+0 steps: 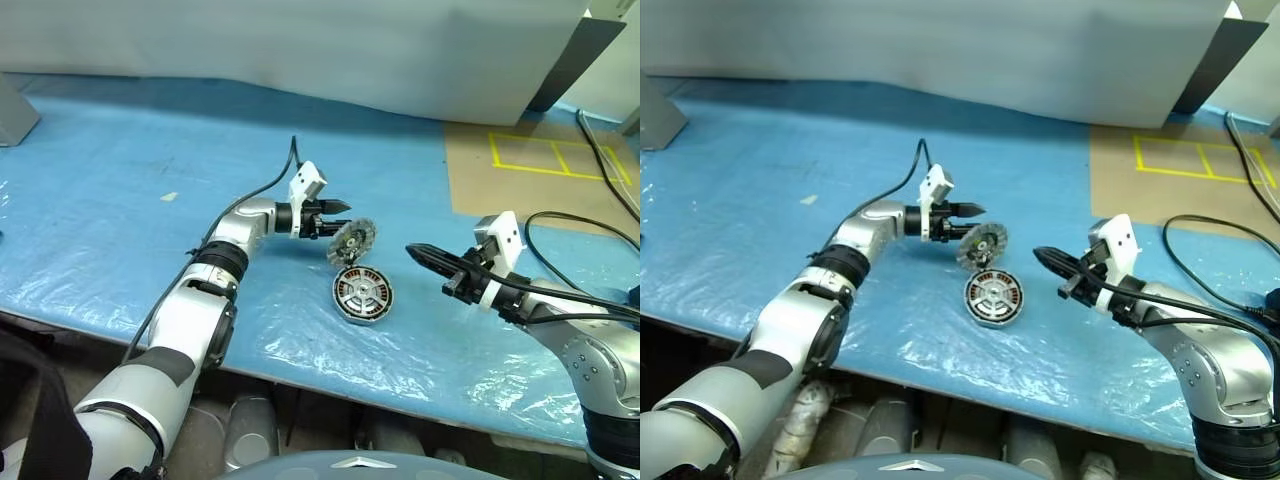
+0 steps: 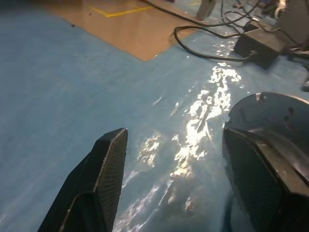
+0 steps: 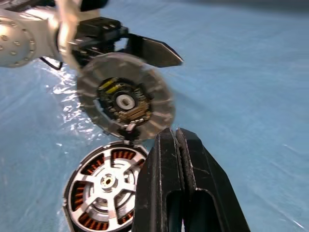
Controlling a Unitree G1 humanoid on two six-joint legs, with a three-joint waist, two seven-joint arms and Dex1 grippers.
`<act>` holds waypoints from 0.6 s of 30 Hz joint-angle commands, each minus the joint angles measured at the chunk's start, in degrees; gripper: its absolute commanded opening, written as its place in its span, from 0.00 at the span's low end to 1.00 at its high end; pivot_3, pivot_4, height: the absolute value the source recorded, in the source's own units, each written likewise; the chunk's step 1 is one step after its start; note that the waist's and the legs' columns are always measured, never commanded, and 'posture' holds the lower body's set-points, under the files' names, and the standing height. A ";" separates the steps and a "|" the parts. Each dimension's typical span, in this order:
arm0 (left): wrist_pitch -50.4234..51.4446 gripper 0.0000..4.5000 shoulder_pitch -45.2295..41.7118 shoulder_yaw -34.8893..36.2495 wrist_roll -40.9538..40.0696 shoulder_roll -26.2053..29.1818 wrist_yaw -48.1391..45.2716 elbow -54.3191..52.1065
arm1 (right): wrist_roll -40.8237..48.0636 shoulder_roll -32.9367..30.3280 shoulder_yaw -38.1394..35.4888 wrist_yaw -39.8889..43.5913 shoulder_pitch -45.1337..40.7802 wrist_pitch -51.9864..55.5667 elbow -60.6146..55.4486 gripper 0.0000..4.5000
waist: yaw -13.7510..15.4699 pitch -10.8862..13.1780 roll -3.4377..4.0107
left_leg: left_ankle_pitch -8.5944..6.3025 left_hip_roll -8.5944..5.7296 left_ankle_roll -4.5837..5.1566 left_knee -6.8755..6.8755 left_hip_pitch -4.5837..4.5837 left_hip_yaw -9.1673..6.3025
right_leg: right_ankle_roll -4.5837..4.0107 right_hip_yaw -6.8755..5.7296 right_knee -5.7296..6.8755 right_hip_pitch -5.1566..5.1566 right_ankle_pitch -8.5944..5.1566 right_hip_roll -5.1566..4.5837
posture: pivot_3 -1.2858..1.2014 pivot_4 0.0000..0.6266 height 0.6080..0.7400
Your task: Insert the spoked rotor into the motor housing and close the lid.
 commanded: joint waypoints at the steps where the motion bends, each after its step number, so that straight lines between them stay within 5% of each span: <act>1: 1.97 0.74 3.76 -4.45 -0.76 0.49 -7.36 -12.22 | 1.35 0.22 -2.83 -1.79 0.38 -0.27 -2.58 0.00 | 0.10 0.00 0.01 | 0.00 0.01 0.01 -0.05 0.03 0.02 | -0.02 0.00 0.00 0.00 -0.01 -0.03 | 0.52 0.24 1.00; 18: -3.81 0.74 12.14 -16.91 6.86 2.27 -10.79 -17.23 | -0.71 -0.58 0.16 -4.75 -0.68 -1.47 -2.30 0.00 | 0.11 -0.02 0.06 | 0.01 -0.02 0.01 -0.15 0.10 0.06 | 0.01 0.01 -0.05 0.02 0.00 -0.03 | 0.52 0.24 1.00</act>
